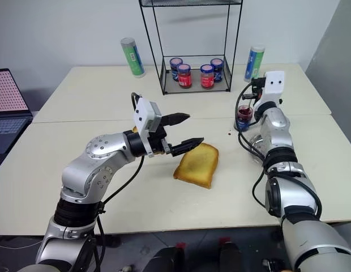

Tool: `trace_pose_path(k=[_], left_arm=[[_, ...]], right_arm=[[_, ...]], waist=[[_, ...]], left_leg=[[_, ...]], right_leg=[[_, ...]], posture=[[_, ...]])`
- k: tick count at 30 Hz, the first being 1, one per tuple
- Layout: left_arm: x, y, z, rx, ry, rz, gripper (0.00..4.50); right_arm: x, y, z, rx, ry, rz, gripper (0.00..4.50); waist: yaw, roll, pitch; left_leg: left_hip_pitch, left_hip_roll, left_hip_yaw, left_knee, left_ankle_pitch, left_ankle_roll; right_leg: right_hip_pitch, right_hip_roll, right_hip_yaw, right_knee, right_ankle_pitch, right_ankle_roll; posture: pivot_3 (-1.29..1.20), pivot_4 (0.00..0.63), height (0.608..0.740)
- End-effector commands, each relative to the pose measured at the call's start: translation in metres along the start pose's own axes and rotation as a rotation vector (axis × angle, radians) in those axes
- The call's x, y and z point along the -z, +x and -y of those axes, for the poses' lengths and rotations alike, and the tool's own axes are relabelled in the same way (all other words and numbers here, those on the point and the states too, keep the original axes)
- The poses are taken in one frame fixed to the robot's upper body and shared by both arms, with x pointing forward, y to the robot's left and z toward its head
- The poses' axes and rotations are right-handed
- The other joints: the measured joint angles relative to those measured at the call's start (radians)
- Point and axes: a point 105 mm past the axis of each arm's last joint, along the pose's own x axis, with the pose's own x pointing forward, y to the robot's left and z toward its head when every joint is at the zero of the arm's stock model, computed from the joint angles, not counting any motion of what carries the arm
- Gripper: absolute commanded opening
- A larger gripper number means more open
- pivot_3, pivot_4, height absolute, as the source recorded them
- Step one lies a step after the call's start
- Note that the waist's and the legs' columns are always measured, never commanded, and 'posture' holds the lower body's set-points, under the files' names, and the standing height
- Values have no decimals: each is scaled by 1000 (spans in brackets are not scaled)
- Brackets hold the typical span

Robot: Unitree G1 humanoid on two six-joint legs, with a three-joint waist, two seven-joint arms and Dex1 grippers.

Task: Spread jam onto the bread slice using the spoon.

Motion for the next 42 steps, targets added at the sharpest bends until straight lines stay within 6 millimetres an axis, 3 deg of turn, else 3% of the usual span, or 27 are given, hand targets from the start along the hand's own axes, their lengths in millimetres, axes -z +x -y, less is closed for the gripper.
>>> trace_pose_path(k=[1, 14, 32, 42], left_arm=[[-14, -1, 3, 15, 36, 38, 4500], [-13, 0, 1, 24, 41, 34, 4500], [-12, 3, 2, 52, 40, 32, 4500], [-14, 8, 0, 78, 45, 35, 4500]], right_arm=[[-20, 6, 11, 72, 175, 37, 4], [-10, 3, 32, 191, 491, -14, 4], [-33, 4, 41, 204, 477, 57, 4], [-40, 0, 51, 251, 569, 90, 4]], waist=[[0, 0, 0], [-1, 0, 0], [-1, 0, 0], [-2, 0, 0]], left_leg=[[0, 0, 0, 0, 0, 0], [0, 0, 0, 0, 0, 0], [0, 0, 1, 0, 0, 0], [0, 0, 1, 0, 0, 0]], right_leg=[[0, 0, 0, 0, 0, 0], [0, 0, 0, 1, 0, 0], [0, 0, 0, 1, 0, 0], [0, 0, 0, 1, 0, 0]], posture=[[0, 150, 740], [0, 150, 740], [0, 150, 740], [0, 150, 740]])
